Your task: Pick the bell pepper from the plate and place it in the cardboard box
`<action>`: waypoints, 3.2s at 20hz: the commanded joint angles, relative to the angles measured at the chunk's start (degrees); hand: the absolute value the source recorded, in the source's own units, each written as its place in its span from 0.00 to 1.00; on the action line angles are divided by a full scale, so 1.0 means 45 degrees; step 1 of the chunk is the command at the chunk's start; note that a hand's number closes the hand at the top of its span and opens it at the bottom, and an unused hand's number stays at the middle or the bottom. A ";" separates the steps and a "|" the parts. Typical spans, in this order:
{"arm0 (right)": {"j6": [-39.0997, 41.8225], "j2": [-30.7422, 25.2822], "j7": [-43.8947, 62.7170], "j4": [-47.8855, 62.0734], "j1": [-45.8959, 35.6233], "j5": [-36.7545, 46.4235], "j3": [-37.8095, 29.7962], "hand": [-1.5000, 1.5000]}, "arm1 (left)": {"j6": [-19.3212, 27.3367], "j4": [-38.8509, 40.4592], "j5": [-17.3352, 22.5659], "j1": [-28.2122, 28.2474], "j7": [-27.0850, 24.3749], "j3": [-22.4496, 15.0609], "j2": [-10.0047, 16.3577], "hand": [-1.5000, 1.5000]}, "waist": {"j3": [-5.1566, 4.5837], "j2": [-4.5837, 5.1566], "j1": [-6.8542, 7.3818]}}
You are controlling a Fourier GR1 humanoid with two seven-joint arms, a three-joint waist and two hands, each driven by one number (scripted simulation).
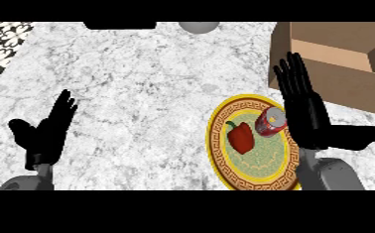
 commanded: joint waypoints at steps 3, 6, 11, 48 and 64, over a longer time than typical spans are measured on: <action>0.1091 -0.2410 0.0999 -0.1769 -0.1422 0.0426 -0.0748 0.00 | -0.0661 -0.1788 -0.1380 -0.0807 -0.0586 -0.0936 0.1027 0.50 | -0.0074 0.0122 -0.0149; 0.2740 -0.4344 0.0828 -0.2396 -0.2706 0.0584 -0.1300 0.00 | -0.1324 -0.2254 -0.2384 -0.2122 -0.1346 -0.1418 0.1920 0.50 | -0.0076 0.0021 -0.0591; 0.4391 -0.6883 -0.0376 -0.1120 -0.1585 0.2592 -0.1466 0.00 | -0.1793 -0.2808 -0.2397 -0.2293 -0.0854 -0.2090 0.1416 0.50 | -0.0060 0.0290 -0.0112; 1.2901 -0.3701 1.0469 -0.6409 -0.3478 1.1178 0.5757 0.00 | -0.3636 -0.2439 -0.3344 -0.2030 -0.1458 -0.0820 0.0773 0.50 | -0.0083 0.0305 0.0063; 1.1874 -0.2193 0.8206 -0.3616 -0.2650 1.6504 0.6284 0.00 | -0.3957 -0.3094 -0.4327 -0.2466 -0.0274 -0.0208 -0.0319 0.50 | -0.0076 0.0311 0.0026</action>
